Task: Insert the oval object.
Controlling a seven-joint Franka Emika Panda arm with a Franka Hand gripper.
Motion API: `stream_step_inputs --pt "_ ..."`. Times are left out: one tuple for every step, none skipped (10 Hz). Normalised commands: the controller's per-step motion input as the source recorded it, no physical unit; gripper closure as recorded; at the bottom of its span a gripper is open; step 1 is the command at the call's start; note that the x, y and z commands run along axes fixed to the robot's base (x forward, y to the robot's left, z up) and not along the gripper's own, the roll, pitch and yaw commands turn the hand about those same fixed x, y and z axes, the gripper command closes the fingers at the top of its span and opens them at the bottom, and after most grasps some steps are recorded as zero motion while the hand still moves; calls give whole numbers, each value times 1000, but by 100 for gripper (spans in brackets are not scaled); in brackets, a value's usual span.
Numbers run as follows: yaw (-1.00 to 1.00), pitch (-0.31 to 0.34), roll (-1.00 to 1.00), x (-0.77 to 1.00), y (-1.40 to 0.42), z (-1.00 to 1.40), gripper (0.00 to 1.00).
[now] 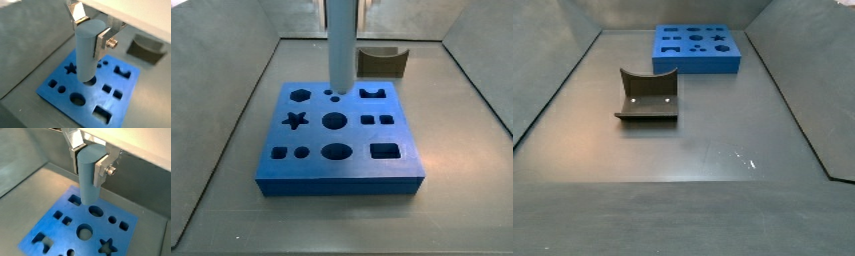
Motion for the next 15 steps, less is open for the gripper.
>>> stream_step_inputs --pt "-923 -56 83 0 -263 -749 100" --pt "-920 -37 57 0 -280 -643 100" --pt "-903 -43 26 0 -309 -494 100" --pt "-940 -20 24 0 -266 -471 100" --pt "-997 0 3 0 -183 -374 100" --pt "-1000 0 0 0 -129 -271 100" --pt "-1000 0 0 0 -83 -77 100" --pt "-1000 0 0 0 -80 -29 100" --pt "-1000 0 3 0 -57 -66 100" --pt "-1000 0 9 0 -40 -86 100" --pt "-971 0 13 49 -40 -91 100" --pt "-917 0 26 111 -34 -120 100" --pt "-949 0 49 86 0 -186 100" --pt "-1000 0 80 20 0 -274 100" --pt "-1000 0 91 0 0 -297 100"
